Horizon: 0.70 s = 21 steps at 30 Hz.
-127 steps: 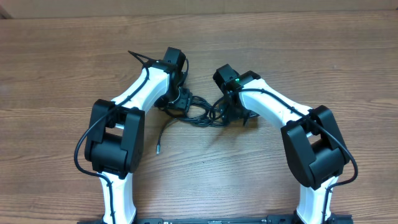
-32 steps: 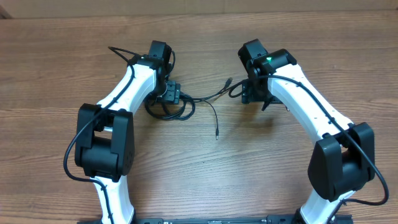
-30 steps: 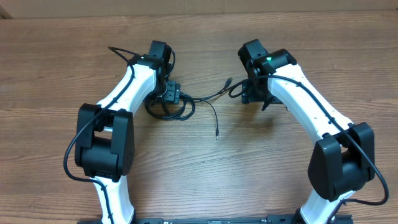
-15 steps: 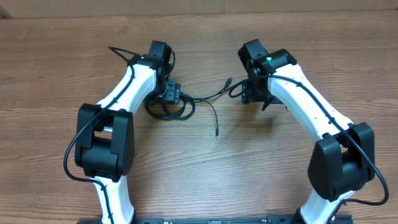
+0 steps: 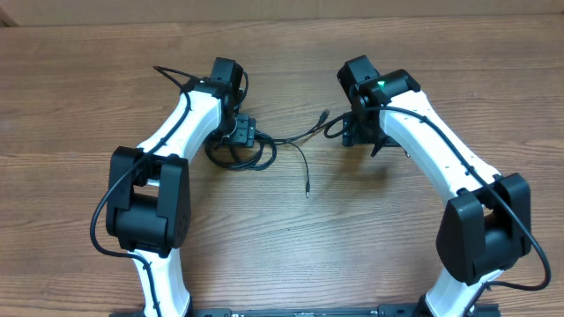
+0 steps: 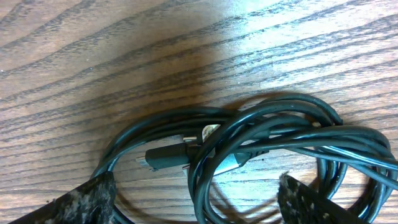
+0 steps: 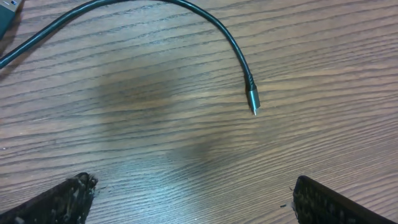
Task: Untangle cables
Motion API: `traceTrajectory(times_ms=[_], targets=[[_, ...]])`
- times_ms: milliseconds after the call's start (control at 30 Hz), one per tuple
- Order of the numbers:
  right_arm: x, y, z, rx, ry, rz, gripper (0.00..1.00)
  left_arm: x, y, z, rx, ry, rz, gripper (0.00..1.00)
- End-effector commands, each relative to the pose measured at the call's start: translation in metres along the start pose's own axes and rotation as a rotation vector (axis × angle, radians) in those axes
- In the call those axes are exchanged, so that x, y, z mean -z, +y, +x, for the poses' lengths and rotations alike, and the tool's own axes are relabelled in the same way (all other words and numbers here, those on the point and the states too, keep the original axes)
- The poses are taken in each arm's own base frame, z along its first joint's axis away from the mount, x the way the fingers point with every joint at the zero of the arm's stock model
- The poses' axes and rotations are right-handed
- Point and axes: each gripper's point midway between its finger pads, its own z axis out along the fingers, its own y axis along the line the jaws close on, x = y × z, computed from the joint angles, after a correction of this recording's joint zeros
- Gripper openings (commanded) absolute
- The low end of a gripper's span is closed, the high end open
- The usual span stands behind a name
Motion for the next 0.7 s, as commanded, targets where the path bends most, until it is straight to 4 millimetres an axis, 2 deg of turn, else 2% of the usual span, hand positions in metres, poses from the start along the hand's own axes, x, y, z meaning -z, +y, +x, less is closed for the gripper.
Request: traceTrajectory(times_ms=[0,433,667], targets=[[0.0049,-0.0013,-0.0048,-0.019,-0.017,-0.009,1.00,0.0098,-0.0022,-0.0021,0.006,-0.022,0.016,0.84],[0.0049,-0.0013,-0.0048,-0.019,-0.017,-0.009,1.00,0.0098,-0.0023,-0.0022,0.007,-0.022,0.016,0.83],[0.0049,-0.0013,-0.0048,-0.019,-0.017,-0.009,1.00,0.0098,-0.0024,-0.0021,0.007,-0.022,0.017,0.78]])
